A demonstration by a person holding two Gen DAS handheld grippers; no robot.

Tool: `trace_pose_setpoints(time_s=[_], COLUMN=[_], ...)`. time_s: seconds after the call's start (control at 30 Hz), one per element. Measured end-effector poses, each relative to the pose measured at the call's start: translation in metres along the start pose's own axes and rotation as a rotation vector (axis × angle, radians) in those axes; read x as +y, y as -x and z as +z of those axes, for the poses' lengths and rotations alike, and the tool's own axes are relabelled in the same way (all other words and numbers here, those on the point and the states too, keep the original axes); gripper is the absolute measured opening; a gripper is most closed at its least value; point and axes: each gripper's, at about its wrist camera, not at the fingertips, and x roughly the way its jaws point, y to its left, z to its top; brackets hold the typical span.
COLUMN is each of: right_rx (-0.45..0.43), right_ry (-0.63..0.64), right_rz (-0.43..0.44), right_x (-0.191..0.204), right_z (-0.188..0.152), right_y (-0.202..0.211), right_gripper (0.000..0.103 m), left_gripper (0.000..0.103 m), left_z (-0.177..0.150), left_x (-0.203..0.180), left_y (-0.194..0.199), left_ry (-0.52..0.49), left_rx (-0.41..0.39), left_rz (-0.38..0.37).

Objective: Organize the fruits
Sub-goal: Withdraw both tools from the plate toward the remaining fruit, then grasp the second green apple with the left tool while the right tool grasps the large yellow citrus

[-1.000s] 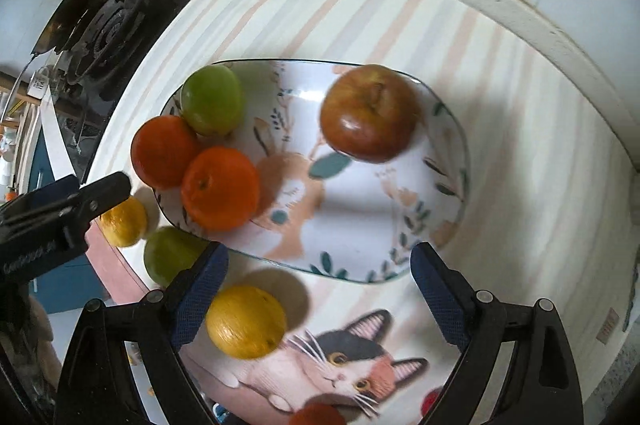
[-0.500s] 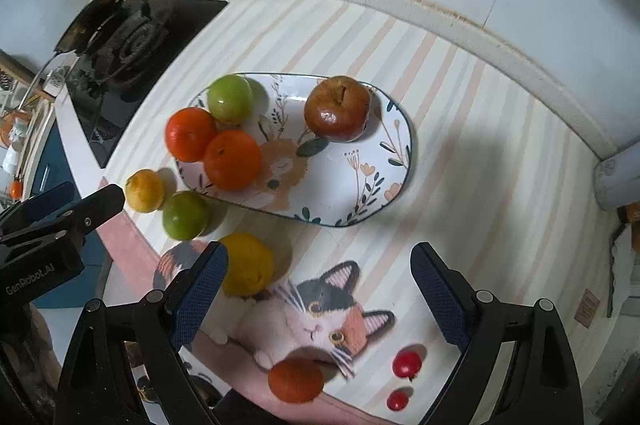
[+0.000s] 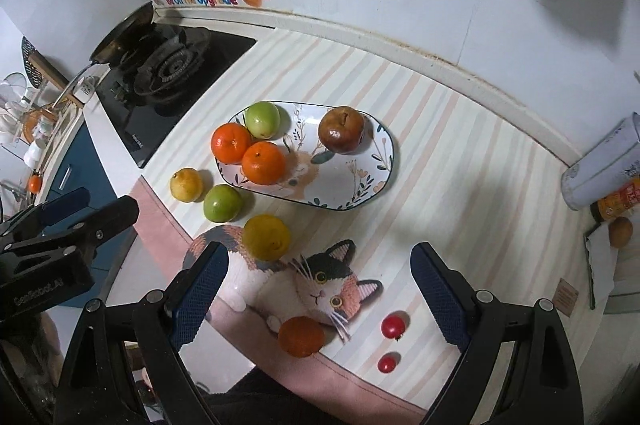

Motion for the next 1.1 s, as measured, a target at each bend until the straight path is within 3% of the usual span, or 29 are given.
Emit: trace_pose_setpoints(time_s=[0.23, 0.4, 0.43, 0.47, 0.57, 0.77, 0.87, 1.03, 1.1], right_rx=[-0.022, -0.009, -0.002, 0.012, 0.054, 0.187, 0.261, 0.311, 0.327], right_ry=[-0.023, -0.048, -0.051, -0.053, -0.062, -0.096, -0.11, -0.126, -0.126], right_rz=[0.015, 0.037, 0.041, 0.051, 0.079, 0.135, 0.131, 0.123, 0.133], right_x=[-0.003, -0.004, -0.003, -0.002, 0.003, 0.021, 0.031, 0.041, 0.044], right_z=[-0.009, -0.011, -0.01, -0.009, -0.007, -0.008, -0.01, -0.011, -0.011], right_y=[0.02, 0.012, 0.007, -0.001, -0.029, -0.12, -0.172, -0.224, -0.236], right_gripper=[0.095, 0.095, 0.095, 0.095, 0.095, 0.095, 0.095, 0.093, 0.071], left_gripper=[0.089, 0.089, 0.095, 0.103, 0.103, 0.102, 0.102, 0.102, 0.102], left_z=[-0.008, -0.01, -0.009, -0.008, -0.003, 0.004, 0.007, 0.012, 0.012], left_x=[-0.004, -0.001, 0.002, 0.004, 0.018, 0.054, 0.071, 0.083, 0.083], left_y=[0.024, 0.025, 0.023, 0.02, 0.008, -0.041, -0.073, -0.119, -0.135], left_ry=[0.001, 0.012, 0.014, 0.014, 0.027, 0.068, 0.096, 0.124, 0.123], left_rx=[-0.036, -0.047, -0.046, -0.043, -0.042, 0.032, 0.1, 0.2, 0.233], left_rz=[-0.025, -0.017, -0.003, 0.011, 0.056, 0.144, 0.136, 0.106, 0.082])
